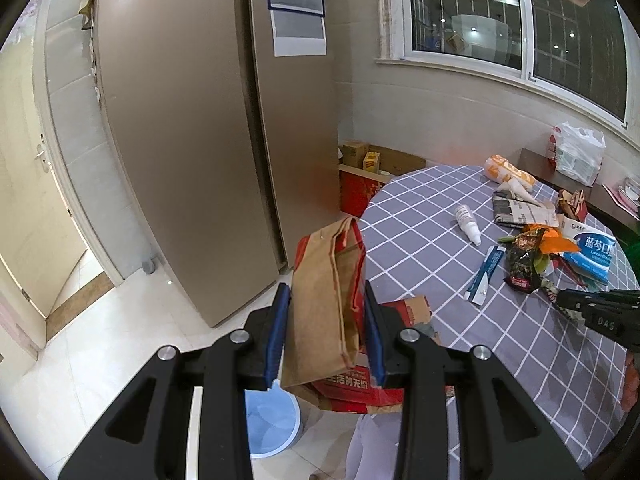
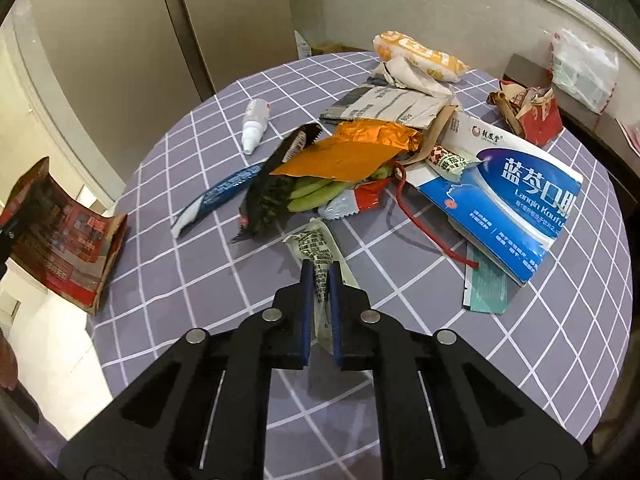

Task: Collect trash
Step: 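Carry the paper bag and clear wrapper with both tools over the blue bin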

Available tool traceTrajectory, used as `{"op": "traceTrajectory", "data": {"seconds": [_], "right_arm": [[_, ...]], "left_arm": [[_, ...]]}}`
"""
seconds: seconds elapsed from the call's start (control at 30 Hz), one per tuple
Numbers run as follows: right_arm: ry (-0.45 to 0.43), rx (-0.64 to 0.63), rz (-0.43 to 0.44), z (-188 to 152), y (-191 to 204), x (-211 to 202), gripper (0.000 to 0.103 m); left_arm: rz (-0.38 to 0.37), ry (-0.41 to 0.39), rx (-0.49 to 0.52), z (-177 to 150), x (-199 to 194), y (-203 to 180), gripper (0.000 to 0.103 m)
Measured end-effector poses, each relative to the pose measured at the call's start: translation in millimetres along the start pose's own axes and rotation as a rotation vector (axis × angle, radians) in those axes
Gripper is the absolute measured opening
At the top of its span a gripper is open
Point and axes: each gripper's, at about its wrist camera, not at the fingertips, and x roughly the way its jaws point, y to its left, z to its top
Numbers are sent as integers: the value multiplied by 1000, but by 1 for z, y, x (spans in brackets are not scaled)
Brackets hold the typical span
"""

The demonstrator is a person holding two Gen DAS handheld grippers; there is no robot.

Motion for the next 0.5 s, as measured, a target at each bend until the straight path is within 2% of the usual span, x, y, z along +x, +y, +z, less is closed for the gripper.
{"op": "traceTrajectory", "data": {"seconds": [0.23,0.5], "right_arm": [[-43,-31,49,1,17,-27,7],[-102,-102,111,7,62,-49,7]], "left_arm": [[14,-7,-27,-4,-7,13,34],[72,-21,-71,-10,-19,43,34]]}}
